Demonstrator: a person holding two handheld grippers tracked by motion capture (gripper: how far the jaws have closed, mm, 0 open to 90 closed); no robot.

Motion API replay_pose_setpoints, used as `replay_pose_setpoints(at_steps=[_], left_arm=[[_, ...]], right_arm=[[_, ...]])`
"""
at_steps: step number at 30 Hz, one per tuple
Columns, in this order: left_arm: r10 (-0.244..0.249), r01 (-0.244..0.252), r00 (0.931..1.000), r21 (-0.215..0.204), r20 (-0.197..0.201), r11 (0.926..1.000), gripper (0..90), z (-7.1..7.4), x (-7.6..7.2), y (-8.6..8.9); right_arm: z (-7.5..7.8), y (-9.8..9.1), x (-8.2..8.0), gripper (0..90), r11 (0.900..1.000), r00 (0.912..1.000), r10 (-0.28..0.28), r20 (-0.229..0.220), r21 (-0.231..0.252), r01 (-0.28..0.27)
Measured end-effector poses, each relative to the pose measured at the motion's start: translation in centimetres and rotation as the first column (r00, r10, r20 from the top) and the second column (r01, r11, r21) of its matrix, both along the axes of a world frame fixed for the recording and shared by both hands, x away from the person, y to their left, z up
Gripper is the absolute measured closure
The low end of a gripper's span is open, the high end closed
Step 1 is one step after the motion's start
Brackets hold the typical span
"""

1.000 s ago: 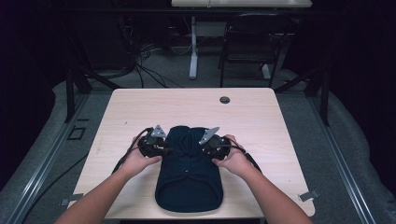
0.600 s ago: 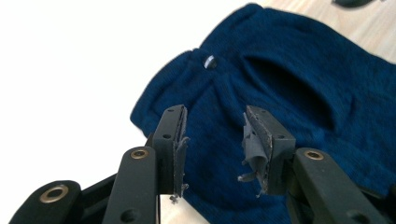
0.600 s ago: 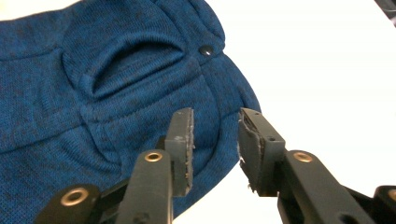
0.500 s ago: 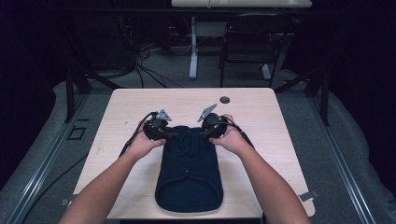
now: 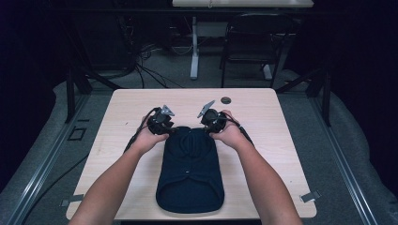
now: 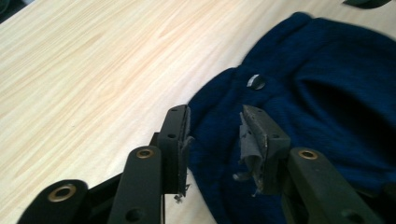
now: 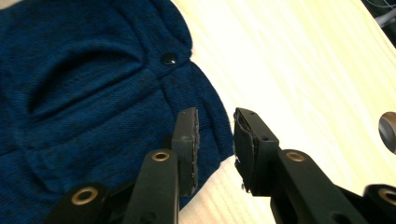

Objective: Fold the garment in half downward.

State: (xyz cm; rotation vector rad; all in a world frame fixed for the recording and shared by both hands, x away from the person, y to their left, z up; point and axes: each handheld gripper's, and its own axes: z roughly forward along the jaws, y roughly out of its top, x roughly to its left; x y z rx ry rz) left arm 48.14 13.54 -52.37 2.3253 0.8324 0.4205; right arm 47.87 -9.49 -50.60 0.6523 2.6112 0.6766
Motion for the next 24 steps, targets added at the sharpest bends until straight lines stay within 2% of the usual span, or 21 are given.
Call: replay_pose_setpoints(at_steps=[2, 5, 10, 15, 21, 24], left_arm=[[0.002, -0.002, 1.0000, -0.006, -0.005, 1.0000, 61.0, -0.2, 0.2, 0.1], [-0.013, 0.012, 0.9999, 0.015, 0.004, 0.9998, 61.0, -0.5, 0.4, 0.1], [-0.011, 0.011, 0.9997, 0.018, 0.022, 0.9998, 61.3, -0.8, 0.9, 0.1], [-0.007, 0.006, 0.9995, 0.045, 0.032, 0.9990, 61.0, -1.3, 1.1, 0.0], [-0.004, 0.003, 0.9998, 0.068, 0.022, 0.9977, 58.1, -2.0, 1.3, -0.4], [-0.009, 0.007, 0.9997, 0.080, 0.021, 0.9967, 58.2, -2.4, 1.2, -0.5]], right_arm=[[-0.2, 0.0, 0.2, 70.6, 0.9999, 0.9999, 0.008, 0.006, -0.012, -0.008], [-0.5, 0.0, 0.4, 71.1, 0.9995, 0.9995, 0.020, 0.023, -0.025, -0.019], [-1.1, 0.0, 0.9, 70.4, 0.9988, 0.9997, 0.007, 0.023, -0.049, -0.006], [-1.6, 0.1, 1.3, 67.5, 0.9987, 1.0000, -0.003, 0.006, -0.051, 0.004], [-2.4, 0.2, 1.6, 65.5, 0.9970, 0.9996, -0.018, -0.024, -0.076, 0.017], [-2.8, 0.2, 1.6, 62.5, 0.9950, 0.9991, -0.036, -0.020, -0.093, 0.034]])
